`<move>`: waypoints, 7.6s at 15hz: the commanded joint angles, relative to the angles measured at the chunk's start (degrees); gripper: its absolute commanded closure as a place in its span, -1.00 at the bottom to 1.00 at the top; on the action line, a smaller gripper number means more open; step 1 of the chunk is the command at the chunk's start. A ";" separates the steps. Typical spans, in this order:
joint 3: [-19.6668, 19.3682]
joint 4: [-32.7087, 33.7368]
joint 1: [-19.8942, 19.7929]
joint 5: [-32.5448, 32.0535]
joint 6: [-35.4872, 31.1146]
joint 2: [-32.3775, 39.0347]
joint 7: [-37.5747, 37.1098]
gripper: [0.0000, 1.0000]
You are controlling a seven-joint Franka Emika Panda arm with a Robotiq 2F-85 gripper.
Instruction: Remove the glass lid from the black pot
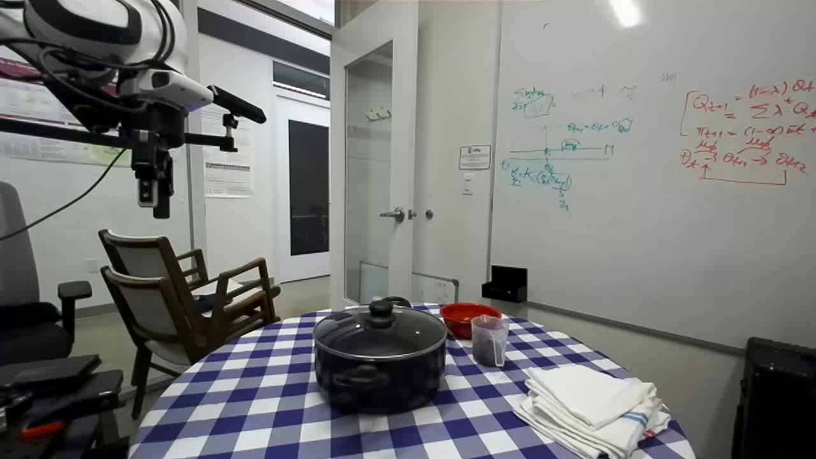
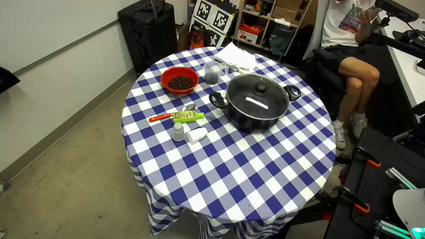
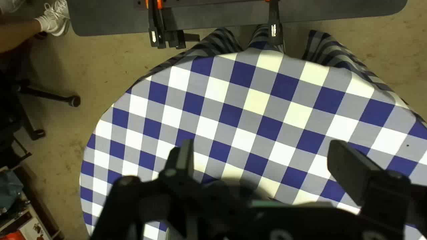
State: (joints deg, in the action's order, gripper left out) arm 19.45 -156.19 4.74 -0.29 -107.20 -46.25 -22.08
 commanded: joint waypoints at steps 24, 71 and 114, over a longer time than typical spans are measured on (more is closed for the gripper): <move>-0.77 0.08 0.78 -0.70 0.09 0.22 -0.49 -1.00; -20.79 52.92 -2.52 -8.08 -19.31 68.01 -11.20 -1.00; -16.31 38.09 -1.05 -0.34 -5.12 44.45 15.49 0.50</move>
State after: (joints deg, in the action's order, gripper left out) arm 2.45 -112.51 3.11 -0.68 -115.68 8.16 -9.30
